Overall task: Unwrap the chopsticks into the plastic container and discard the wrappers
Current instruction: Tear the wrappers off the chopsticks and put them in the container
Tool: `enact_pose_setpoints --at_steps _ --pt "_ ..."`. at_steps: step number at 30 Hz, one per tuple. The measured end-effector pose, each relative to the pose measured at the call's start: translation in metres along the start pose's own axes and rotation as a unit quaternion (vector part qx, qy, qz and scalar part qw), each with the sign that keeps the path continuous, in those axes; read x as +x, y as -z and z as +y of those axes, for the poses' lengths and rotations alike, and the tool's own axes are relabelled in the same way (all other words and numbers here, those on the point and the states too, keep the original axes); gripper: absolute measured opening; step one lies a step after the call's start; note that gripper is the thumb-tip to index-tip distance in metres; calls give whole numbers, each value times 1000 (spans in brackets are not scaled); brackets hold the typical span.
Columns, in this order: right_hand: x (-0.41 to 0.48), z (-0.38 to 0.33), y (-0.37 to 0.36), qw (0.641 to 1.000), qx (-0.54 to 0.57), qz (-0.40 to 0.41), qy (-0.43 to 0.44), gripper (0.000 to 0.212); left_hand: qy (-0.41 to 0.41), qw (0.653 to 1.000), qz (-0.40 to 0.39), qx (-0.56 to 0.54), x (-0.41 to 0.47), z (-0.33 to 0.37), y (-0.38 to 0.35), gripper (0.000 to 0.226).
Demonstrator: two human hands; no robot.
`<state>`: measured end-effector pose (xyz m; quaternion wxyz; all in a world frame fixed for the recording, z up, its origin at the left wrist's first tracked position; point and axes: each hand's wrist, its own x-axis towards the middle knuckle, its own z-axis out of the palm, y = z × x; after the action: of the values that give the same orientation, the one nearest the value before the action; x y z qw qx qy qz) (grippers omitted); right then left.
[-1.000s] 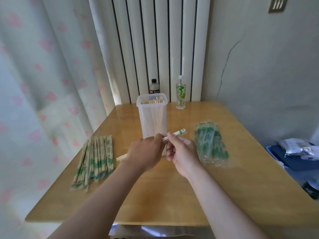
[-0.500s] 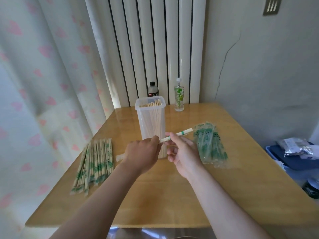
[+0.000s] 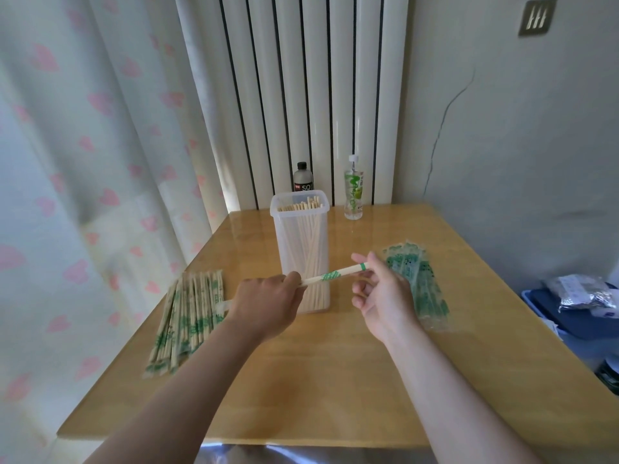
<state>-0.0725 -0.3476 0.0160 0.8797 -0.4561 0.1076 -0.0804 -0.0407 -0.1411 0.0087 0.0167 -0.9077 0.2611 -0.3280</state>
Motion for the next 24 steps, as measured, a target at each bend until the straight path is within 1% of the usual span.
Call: enact_pose_setpoints --at_steps 2,5,7,9,11,12,13,14,15,17,20,24 --pt "2 0 2 1000 8 11 2 29 -4 1000 -10 3 -1 -6 -1 33" --pt "8 -5 11 998 33 62 1 32 5 1000 -21 19 -6 -22 -2 35" --pt "11 -12 20 993 42 107 15 30 45 998 -23 27 -13 -40 2 35" --pt "13 -16 29 986 63 148 39 26 120 992 -28 22 -19 -54 10 32" --pt "14 -16 32 981 67 171 58 23 238 970 -30 -27 -21 -65 17 36" --pt "13 -14 31 981 61 173 63 23 303 949 -22 -82 -19 -69 21 41" --pt "13 -12 29 982 54 171 66 22 359 921 -7 -152 -17 -69 26 47" --pt "12 -9 27 982 47 168 67 22 392 894 15 -214 -13 -68 30 54" --pt "12 -6 23 984 41 162 67 22 394 885 30 -247 -9 -64 34 60" --pt "9 -3 15 987 31 143 72 23 360 891 32 -275 0 -50 41 62" --pt "5 -5 1 989 15 116 92 23 323 894 30 -310 14 -30 55 52" --pt "4 -29 -18 985 -20 94 144 25 300 890 39 -342 28 -23 65 52"
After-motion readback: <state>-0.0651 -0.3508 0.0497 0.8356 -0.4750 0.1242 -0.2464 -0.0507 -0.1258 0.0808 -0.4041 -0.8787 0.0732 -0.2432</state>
